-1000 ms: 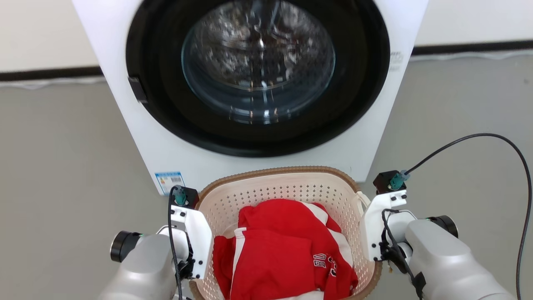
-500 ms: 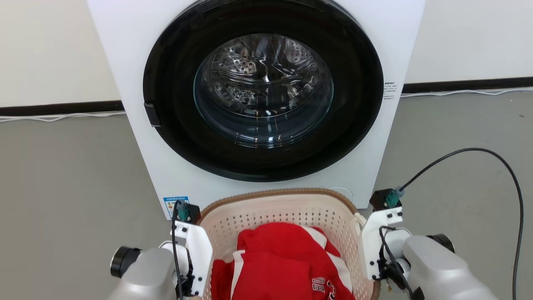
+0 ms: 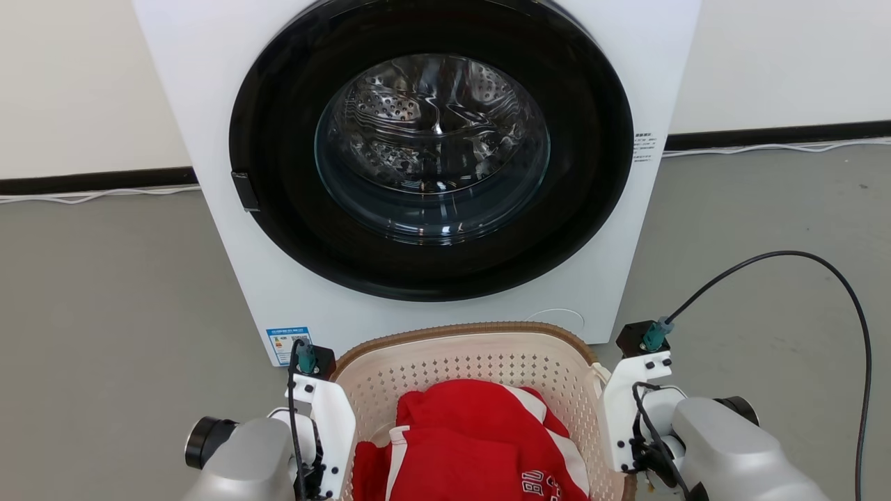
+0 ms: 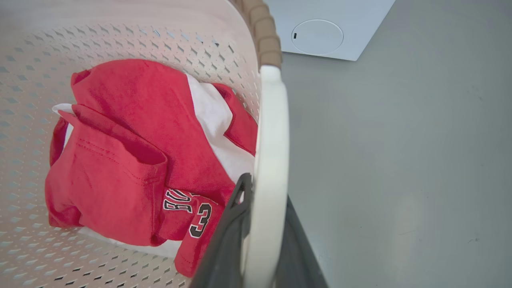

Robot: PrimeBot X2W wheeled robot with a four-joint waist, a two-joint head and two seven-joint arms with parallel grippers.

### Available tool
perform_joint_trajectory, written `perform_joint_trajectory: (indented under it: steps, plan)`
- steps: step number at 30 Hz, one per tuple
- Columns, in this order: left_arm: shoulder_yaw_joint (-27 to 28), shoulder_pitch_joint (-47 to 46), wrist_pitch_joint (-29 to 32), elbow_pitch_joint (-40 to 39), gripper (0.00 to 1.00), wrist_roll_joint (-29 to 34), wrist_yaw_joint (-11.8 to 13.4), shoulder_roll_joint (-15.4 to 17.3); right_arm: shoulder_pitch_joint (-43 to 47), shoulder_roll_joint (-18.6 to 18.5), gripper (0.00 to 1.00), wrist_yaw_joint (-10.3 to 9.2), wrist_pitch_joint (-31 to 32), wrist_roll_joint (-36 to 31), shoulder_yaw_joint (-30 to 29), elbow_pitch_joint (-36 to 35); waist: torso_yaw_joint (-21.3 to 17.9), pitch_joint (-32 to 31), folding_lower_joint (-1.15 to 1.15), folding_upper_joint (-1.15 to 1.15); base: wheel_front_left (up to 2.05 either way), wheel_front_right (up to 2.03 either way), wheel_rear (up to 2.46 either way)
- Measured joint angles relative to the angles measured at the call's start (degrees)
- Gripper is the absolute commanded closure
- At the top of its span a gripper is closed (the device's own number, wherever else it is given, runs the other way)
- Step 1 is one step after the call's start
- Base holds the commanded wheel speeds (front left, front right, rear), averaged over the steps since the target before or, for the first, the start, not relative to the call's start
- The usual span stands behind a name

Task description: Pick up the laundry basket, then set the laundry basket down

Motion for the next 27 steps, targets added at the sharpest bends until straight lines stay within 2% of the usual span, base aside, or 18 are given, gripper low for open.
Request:
perform_joint_trajectory:
  steps: [27]
  plan:
    - [-2.0, 0.0, 0.5, 0.1, 1.00, -2.0, 0.0, 0.2, -0.2, -0.1, 1.00, -0.02, -0.2, 4.6, 4.2, 0.3, 0.2, 0.5, 0.00, 0.00, 0.00, 0.00, 0.00]
